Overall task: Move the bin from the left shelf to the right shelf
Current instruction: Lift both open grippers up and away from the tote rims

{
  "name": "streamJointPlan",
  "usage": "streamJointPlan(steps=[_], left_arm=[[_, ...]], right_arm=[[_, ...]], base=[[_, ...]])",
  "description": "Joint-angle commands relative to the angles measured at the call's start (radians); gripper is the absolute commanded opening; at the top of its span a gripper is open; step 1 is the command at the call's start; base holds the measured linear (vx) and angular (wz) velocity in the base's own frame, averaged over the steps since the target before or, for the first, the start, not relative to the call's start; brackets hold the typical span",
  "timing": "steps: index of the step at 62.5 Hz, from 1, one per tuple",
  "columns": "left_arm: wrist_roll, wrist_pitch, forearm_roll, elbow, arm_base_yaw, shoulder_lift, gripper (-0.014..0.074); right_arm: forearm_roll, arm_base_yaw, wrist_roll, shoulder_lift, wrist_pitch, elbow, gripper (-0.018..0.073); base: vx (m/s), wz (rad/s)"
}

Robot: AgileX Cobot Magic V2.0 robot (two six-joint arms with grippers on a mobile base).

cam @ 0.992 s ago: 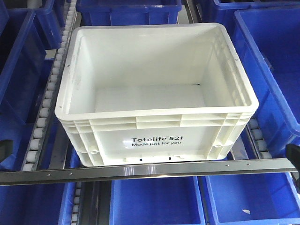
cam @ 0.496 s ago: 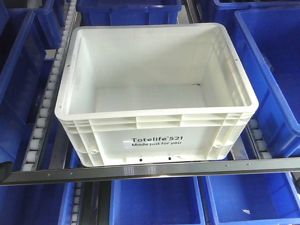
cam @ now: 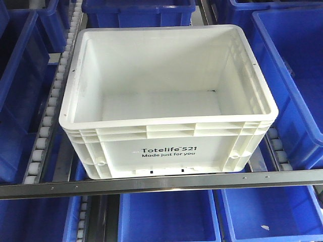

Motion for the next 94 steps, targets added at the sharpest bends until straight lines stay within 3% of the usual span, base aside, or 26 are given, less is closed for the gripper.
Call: streamJointPlan(steps=[1, 34, 39, 45, 56, 67, 73, 94], left_arm=[[0.029, -0.058, -0.013, -0.026, -0.003, 0.003, -0.0007], [0.025, -0.052, -0.022, -0.026, -0.003, 0.003, -0.0008], [0.036, -0.062, 0.016, -0.021, -0.003, -0.001, -0.0008], [0.036, -0.162, 0.048, 0.047, 0.027, -0.08, -0.0008], [0.036, -0.466, 0.048, 0.317, 0.165, -0.315, -0.0008], [0.025, -0.698, 0.034, 0.551, 0.264, -0.481, -0.0008], [0.025, -0.795, -0.017, 0.624, 0.298, -0.523, -0.0008], [0.026, -0.823, -0.034, 0.63, 0.308, -0.565, -0.0008]], right_arm=[[-0.005, -0.006, -0.011, 0.005, -0.057, -0.025, -0.0008], [-0.005, -0.006, -0.011, 0.005, -0.057, -0.025, -0.0008], [-0.005, -0.006, -0.011, 0.005, -0.057, -0.025, -0.0008], [-0.002, -0.006, -0.011, 0.005, -0.056, -0.025, -0.0009], [-0.004, -0.006, -0.011, 0.005, -0.056, -0.025, -0.0009], [-0.004, -0.006, -0.006, 0.005, -0.057, -0.025, -0.0009], [-0.004, -0.006, -0.006, 0.005, -0.057, -0.025, -0.0009], [-0.004, -0.006, -0.006, 0.005, -0.053, -0.025, -0.0009]], base=[[0.0, 0.0], [0.0, 0.0], [0.0, 0.0], [0.0, 0.0], [0.0, 0.0], [0.0, 0.0], [0.0, 0.0], [0.0, 0.0]])
